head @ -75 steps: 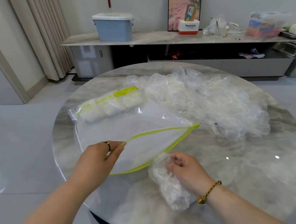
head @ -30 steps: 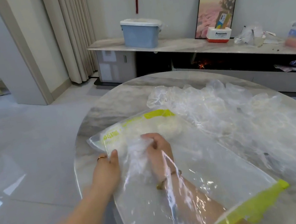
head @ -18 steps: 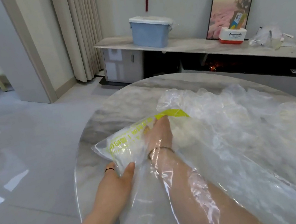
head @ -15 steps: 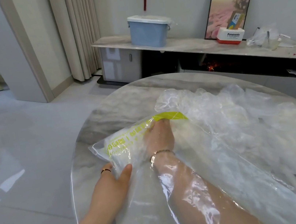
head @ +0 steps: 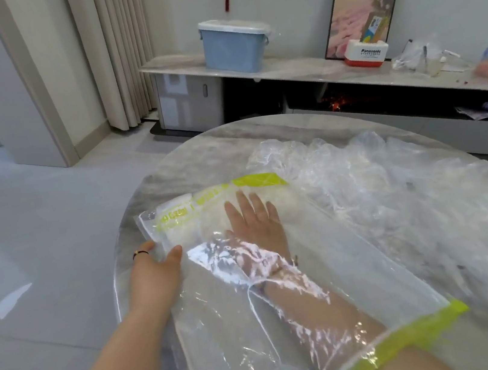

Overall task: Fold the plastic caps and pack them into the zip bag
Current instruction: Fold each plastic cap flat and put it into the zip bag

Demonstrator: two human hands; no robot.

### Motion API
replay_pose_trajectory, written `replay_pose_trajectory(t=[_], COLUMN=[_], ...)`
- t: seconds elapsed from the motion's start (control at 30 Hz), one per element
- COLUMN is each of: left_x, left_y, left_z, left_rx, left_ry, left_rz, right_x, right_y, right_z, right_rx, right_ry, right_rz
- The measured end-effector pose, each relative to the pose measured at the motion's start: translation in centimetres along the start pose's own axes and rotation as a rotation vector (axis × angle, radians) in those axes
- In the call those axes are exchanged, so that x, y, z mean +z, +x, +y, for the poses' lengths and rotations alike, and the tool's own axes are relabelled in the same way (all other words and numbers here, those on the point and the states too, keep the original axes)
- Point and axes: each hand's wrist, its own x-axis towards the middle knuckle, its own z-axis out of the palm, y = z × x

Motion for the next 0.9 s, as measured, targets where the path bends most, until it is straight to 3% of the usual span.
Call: replay_pose_trajectory(t=[0.1, 0.17, 0.23, 0.3, 0.33, 0.37, 0.43, 0.57, 0.63, 0.73, 0.9], left_x=[-1.3, -1.8, -2.2, -2.3, -2.2, -2.1, -1.0, 1.4, 2.5, 3.9, 4.1], left_y=[1.2, 1.3, 0.8, -0.7, -1.5, -2.6, -5.6, -11.3, -13.1, -14.4, -13.8], left_z=[-0.7, -0.9, -0.8, 0.0, 0.4, 1.0, 1.9, 1.5, 0.3, -1.4, -3.5], left_rx=[-0.001, 0.025, 0.083, 0.188, 0.261, 0.349, 0.554, 0.867, 1.076, 1.278, 1.312], left_ry=[0.016, 0.058, 0.146, 0.308, 0.367, 0.397, 0.400, 0.519, 0.769, 1.040, 1.236], left_rz=[0.065, 0.059, 0.076, 0.106, 0.115, 0.100, -0.031, -0.418, -0.457, -0.379, -0.417], right_x=[0.3, 0.8, -0.6, -2.4, -3.1, -4.5, -6.6, -8.4, -9.5, -10.1, -9.7], right_y=[-4.3, -7.5, -10.4, -13.6, -15.0, -16.6, -19.5, -22.0, -22.8, -23.9, -25.1], right_z=[1.6, 2.8, 3.0, 4.4, 5.2, 5.7, 7.8, 11.3, 13.2, 16.3, 19.6], right_rx=[-0.098, -0.155, -0.030, -0.036, -0.186, -0.202, -0.210, -0.006, 0.129, 0.313, 0.663], right_ry=[-0.034, 0.007, 0.093, 0.100, 0.069, 0.093, 0.069, 0.146, 0.123, 0.073, 0.052], right_rz=[0.026, -0.098, -0.258, -0.276, -0.287, -0.285, -0.120, -0.009, 0.050, -0.084, -0.109])
